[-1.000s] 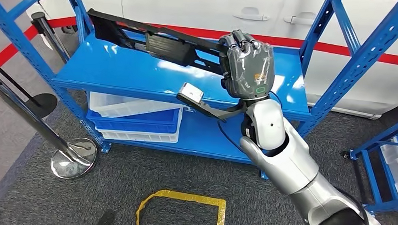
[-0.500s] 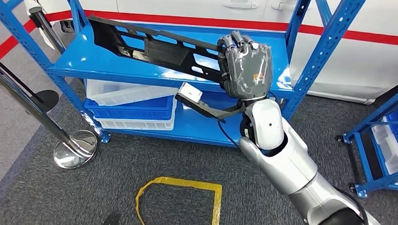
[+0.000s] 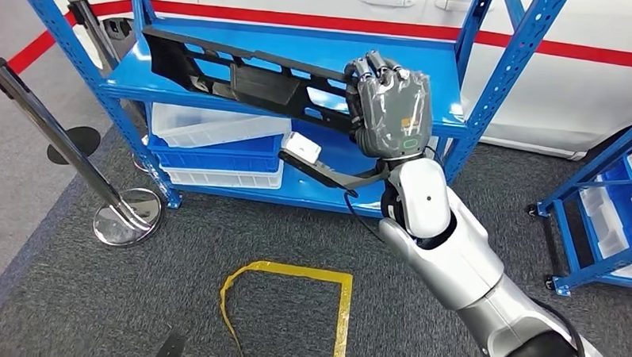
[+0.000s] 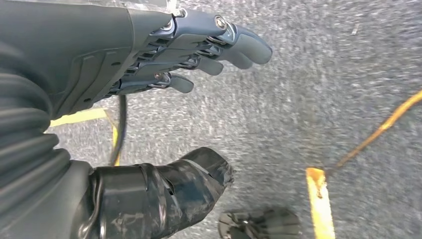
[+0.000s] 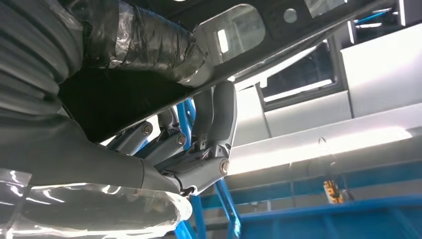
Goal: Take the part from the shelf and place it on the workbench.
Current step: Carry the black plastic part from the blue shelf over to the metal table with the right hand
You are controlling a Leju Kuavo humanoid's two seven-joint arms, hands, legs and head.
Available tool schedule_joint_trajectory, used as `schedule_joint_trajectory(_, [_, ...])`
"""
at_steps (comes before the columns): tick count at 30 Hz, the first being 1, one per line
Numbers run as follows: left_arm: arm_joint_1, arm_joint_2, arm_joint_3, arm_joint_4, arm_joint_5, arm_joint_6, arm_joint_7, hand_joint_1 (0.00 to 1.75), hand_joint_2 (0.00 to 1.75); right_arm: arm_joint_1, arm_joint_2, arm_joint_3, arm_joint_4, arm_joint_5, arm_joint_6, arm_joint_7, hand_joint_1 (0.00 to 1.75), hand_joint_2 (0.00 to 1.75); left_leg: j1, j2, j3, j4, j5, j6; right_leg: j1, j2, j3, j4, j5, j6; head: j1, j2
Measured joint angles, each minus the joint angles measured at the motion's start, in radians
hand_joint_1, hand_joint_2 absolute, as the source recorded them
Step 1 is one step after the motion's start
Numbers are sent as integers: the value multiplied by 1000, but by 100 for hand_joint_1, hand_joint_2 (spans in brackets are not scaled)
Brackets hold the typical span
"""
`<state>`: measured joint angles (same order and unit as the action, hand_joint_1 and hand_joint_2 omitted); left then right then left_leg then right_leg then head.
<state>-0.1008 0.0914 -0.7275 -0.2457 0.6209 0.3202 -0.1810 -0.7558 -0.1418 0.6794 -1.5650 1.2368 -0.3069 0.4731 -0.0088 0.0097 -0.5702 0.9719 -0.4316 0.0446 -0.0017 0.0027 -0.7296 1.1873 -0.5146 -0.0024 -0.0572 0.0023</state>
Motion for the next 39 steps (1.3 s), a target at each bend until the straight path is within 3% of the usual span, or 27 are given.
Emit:
schedule_joint_trajectory(1, [0,0,0,0,0,0,-1,0,175,0,0,0,1,-1,0,0,175,175,1,0,-16,1,11,1,-2,0,-10,62,-40,2,1,0])
schedule_joint_trajectory(2, [0,0,0,0,-1,-1,-3,0,175,1,0,0,1,-2,0,0,175,175,2,0,-32,2,20,0,-4,0,-14,112,-55,5,1,0])
schedule_joint_trajectory(3, [1,0,0,0,-2,-2,-8,0,175,1,0,0,2,-3,0,0,175,175,3,1,-49,4,30,-2,-7,-1,-7,139,-43,8,1,0])
schedule_joint_trajectory(4, [1,0,0,0,-4,-4,-16,0,175,1,0,0,3,-5,0,0,175,175,5,1,-64,8,39,-5,-9,-1,14,135,-13,11,1,0])
schedule_joint_trajectory(5, [1,0,0,0,-7,-6,-26,0,175,1,0,0,4,-8,0,0,175,175,8,1,-79,14,46,-9,-12,-2,50,97,20,14,1,0])
schedule_joint_trajectory(6, [1,1,0,0,-9,-8,-36,0,175,1,0,0,5,-12,0,0,175,175,10,1,-93,23,51,-14,-14,-2,96,38,35,16,1,0])
schedule_joint_trajectory(8, [1,2,0,0,-12,-9,-51,0,175,1,0,0,6,-19,0,-1,175,175,10,1,-115,44,59,-25,-12,-2,179,-88,10,15,0,0])
schedule_joint_trajectory(9, [2,2,0,0,-12,-9,-55,0,175,1,0,0,6,-21,0,-1,175,175,10,0,-122,50,64,-30,-9,-1,198,-124,-8,11,0,0])
schedule_joint_trajectory(11, [3,3,0,0,-8,-8,-59,0,175,1,0,0,6,-26,1,-2,175,175,11,0,-131,53,75,-41,-8,-1,200,-143,-11,-3,0,0])
schedule_joint_trajectory(13, [4,4,0,0,-4,-8,-58,0,175,0,0,0,7,-30,1,-2,175,175,15,-1,-148,81,49,-51,-11,-2,192,-147,3,-18,-2,0])
schedule_joint_trajectory(16, [5,7,0,0,-1,-8,-56,0,175,-1,0,0,8,-33,1,-3,175,175,21,-1,-209,252,-56,-67,-11,-4,179,-148,17,-29,-5,0])
schedule_joint_trajectory(17, [6,8,0,0,-1,-8,-56,0,175,0,0,0,10,-34,2,-3,175,175,23,-1,-224,306,-76,-71,-10,-4,175,-147,19,-29,-5,0])
schedule_joint_trajectory(18, [7,8,0,0,-2,-8,-56,0,175,0,0,0,12,-38,3,-3,175,175,23,-1,-225,329,-77,-72,-9,-4,172,-145,21,-29,-5,0])
schedule_joint_trajectory(19, [8,8,0,0,-2,-7,-57,0,175,0,0,1,13,-47,7,-4,175,175,23,-1,-208,315,-62,-71,-9,-4,171,-144,21,-28,-5,0])
schedule_joint_trajectory(21, [7,8,0,0,-2,-3,-61,0,175,-2,0,1,14,-79,22,-10,175,175,22,-3,-132,197,-14,-64,-8,-3,170,-142,21,-27,-5,0])
schedule_joint_trajectory(23, [5,10,0,0,-1,1,-65,0,175,-6,0,1,14,-111,37,-17,175,175,16,-7,-67,88,4,-54,-8,-1,166,-144,24,-19,-5,0])
schedule_joint_trajectory(27, [7,12,0,0,2,4,-69,0,175,-8,0,2,14,-144,45,-23,175,175,10,-8,-47,35,7,-35,-10,1,159,-150,25,0,-4,0])
schedule_joint_trajectory(29, [7,13,0,0,5,4,-71,0,175,-9,-2,2,14,-170,47,-24,175,175,13,-5,-41,18,14,-23,-8,1,130,-92,-14,3,-3,0])
schedule_joint_trajectory(31, [7,13,0,0,7,4,-71,0,175,-9,-3,3,14,-190,46,-25,175,175,12,-7,-42,17,15,-16,-7,1,65,38,-71,3,-2,0])
schedule_joint_trajectory(33, [7,13,0,0,8,4,-71,0,175,-7,-5,5,14,-196,42,-25,175,175,11,-14,-43,22,13,-13,-8,1,12,132,-85,5,-3,0])
schedule_joint_trajectory(34, [7,13,0,0,8,4,-71,0,175,-5,-7,6,14,-196,39,-25,175,175,11,-19,-43,26,11,-13,-9,1,10,126,-64,7,-2,0])
schedule_joint_trajectory(35, [7,13,0,0,8,3,-74,0,175,-4,-8,7,13,-195,37,-25,175,175,12,-26,-43,31,8,-14,-10,3,26,84,-28,7,-2,0])
schedule_joint_trajectory(37, [6,13,0,0,8,-4,-82,0,175,-4,-10,7,9,-195,36,-25,175,175,11,-43,-49,48,0,-18,-15,25,79,-41,41,7,-2,0])
schedule_joint_trajectory(39, [5,14,0,0,10,-13,-93,0,175,-7,-13,7,3,-195,35,-25,175,175,11,-58,-65,66,-4,-26,-18,48,107,-109,55,6,-3,0])
